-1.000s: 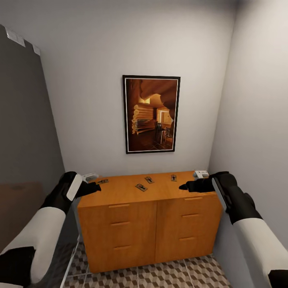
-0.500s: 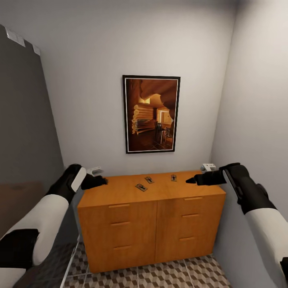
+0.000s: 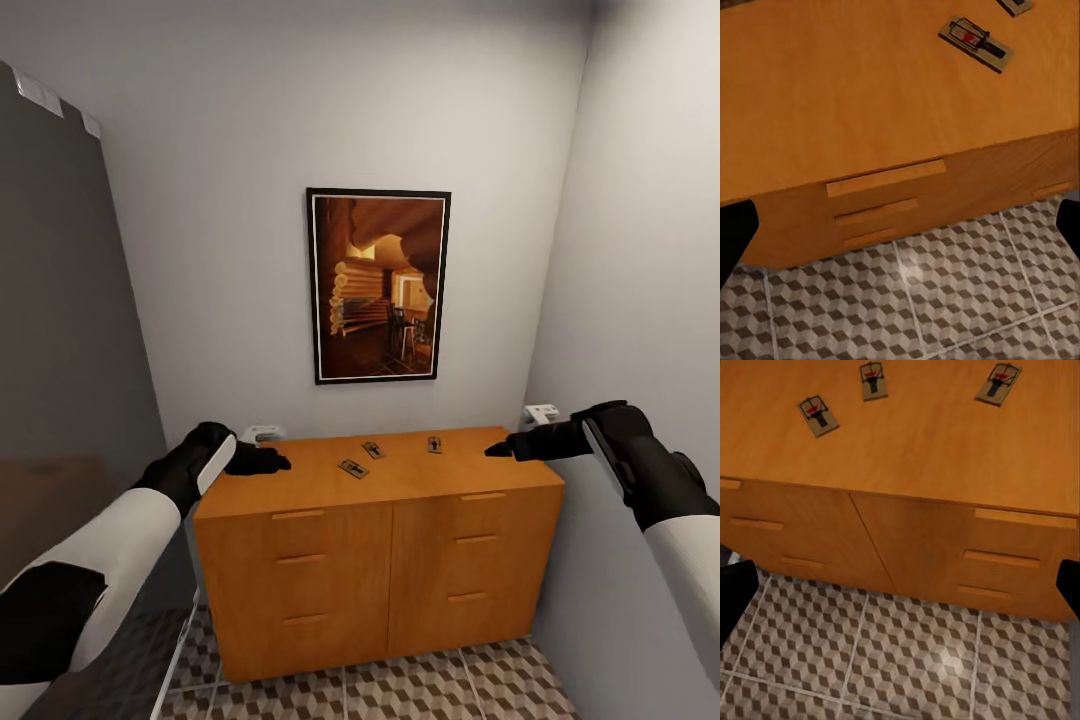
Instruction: Take the four mousetraps from the cabinet in the bathroom and place them on the bathroom floor. Make sure all four end up on the same floor surface, and ensure that at least two of them are either under or directly next to the same bathroom sink.
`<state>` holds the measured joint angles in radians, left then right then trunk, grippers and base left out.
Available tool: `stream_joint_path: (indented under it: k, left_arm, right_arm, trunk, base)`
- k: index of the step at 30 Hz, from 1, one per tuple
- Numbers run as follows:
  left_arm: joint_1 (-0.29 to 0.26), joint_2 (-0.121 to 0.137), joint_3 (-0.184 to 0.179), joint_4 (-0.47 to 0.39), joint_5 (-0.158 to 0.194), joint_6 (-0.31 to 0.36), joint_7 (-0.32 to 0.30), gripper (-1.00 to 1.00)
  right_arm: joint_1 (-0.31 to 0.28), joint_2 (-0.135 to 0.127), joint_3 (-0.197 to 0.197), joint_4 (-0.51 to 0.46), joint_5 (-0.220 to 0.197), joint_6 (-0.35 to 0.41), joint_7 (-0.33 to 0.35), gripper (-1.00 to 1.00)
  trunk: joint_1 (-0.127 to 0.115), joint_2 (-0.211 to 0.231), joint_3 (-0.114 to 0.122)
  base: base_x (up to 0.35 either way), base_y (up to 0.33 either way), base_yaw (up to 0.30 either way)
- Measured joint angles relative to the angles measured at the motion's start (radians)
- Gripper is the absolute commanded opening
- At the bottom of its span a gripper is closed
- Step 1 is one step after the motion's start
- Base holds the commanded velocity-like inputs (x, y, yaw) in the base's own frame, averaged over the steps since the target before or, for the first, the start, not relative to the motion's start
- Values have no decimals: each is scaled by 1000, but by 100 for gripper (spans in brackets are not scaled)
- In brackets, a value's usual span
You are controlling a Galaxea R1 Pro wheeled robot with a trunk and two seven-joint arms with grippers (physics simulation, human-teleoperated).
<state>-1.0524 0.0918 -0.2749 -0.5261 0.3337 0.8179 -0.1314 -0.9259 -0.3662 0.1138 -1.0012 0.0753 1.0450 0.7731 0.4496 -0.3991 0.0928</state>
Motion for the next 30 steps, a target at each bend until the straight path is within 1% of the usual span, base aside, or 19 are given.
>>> stream_joint_path:
  k: [1,4,5,7,9,10,14,15,20,23,26,29,30]
  left_arm:
    - [0,0,-1,0,-1,-1,-1,100]
    - [0,2,-58,23,-21,-47,-73,100]
    - [-1,2,-59,23,-21,-48,-74,100]
    - [-1,2,-89,32,-47,-75,-112,100]
    - [-1,3,-112,39,-82,-103,-148,100]
    - [-1,3,-112,39,-82,-104,-148,100]
    - [-1,3,-137,58,-160,-165,-222,100]
    - [-1,3,-137,58,-161,-166,-223,100]
    - [-1,2,-150,111,-269,-250,-354,100]
    - [-1,1,-156,151,-335,-302,-431,100]
    - [-1,0,-160,186,-393,-343,-484,100]
    - [-2,0,-162,208,-430,-368,-525,100]
    - [-2,0,-162,208,-430,-368,-525,100]
  right_arm:
    - [0,0,0,0,0,0,0,100]
    - [-1,-12,4,1,0,0,7,100]
    - [-1,-12,4,1,0,0,7,100]
    - [-1,-17,8,1,0,0,10,100]
    - [-1,-20,18,3,0,0,12,100]
    - [-1,-20,18,3,0,0,12,100]
    - [-2,-23,56,5,-1,0,14,100]
    - [-2,-23,56,5,0,0,14,100]
    - [-4,-25,100,6,-1,0,15,100]
    - [-4,-25,112,7,-1,0,17,100]
    - [-4,-25,119,7,-1,0,24,100]
    - [-5,-24,123,8,-1,0,34,100]
    - [-5,-24,123,8,-1,0,34,100]
  trunk:
    - [0,0,0]
    - [0,0,0]
    - [0,0,0]
    - [0,0,0]
    - [0,0,0]
    - [0,0,0]
    - [0,0,0]
    - [0,0,0]
    - [0,0,0]
    - [0,0,0]
    - [0,0,0]
    - [0,0,0]
    - [0,0,0]
  base:
    - [0,0,0]
    - [0,0,0]
    - [0,0,0]
    - [0,0,0]
    - [0,0,0]
    - [0,0,0]
    - [0,0,0]
    - [0,0,0]
    - [0,0,0]
    - [0,0,0]
    - [0,0,0]
    - [0,0,0]
    - [0,0,0]
